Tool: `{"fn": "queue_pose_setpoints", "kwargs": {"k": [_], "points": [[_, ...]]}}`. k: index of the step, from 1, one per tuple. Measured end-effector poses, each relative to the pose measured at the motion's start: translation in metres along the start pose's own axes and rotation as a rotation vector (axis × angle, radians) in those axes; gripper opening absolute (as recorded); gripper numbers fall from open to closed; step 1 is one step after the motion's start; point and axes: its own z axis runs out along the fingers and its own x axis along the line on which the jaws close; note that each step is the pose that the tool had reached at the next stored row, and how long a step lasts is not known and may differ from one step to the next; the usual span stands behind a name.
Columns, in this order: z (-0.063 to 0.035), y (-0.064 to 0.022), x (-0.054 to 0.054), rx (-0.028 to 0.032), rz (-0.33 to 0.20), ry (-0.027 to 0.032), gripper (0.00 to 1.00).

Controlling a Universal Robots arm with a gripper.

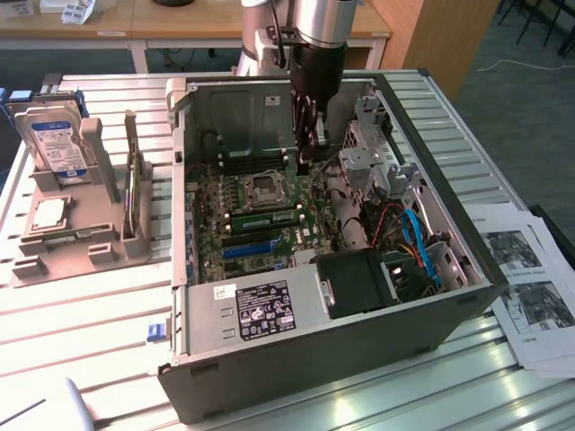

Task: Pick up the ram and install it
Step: 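Press down the ram until it locks into place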

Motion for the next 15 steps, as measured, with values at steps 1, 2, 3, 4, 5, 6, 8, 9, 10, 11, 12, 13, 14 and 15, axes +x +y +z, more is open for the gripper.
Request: {"fn": "queue_pose_setpoints", "kwargs": {"k": [1, 2, 3, 4, 5, 6, 8, 9, 10, 11, 12, 13, 14, 15], "points": [[0.0012, -0.0001, 0.0, 0.0001, 0.0, -0.0001, 0.1], [0.0023, -0.0001, 0.0, 0.0001, 0.0, -0.0001, 0.1], [0.0033, -0.0001, 0.0, 0.0, 0.0, 0.0, 0.1], [0.0044, -0.0001, 0.0, 0.0, 0.0, 0.0, 0.1], [0.0056, -0.0002, 0.0, 0.0, 0.0, -0.0001, 0.1], [0.0067, -0.0002, 0.0, 0.0, 0.0, 0.0, 0.1], [0.0089, -0.0003, -0.001, 0.0001, 0.0, -0.0001, 0.1], [0.0099, -0.0003, -0.001, 0.0001, 0.0, -0.0001, 0.1], [0.0109, -0.0003, -0.001, 0.0, 0.0, 0.0, 0.1], [0.012, -0.0004, -0.001, 0.0, 0.0, 0.0, 0.1], [0.0132, -0.0004, -0.001, 0.0, 0.0, 0.0001, 0.1], [0.0145, -0.0004, -0.001, 0.0001, 0.0, 0.0, 0.1], [0.016, -0.0005, -0.001, 0.0001, 0.0, 0.0, 0.1], [0.0172, -0.0005, -0.001, 0.0, 0.0, 0.0, 0.1]]}}
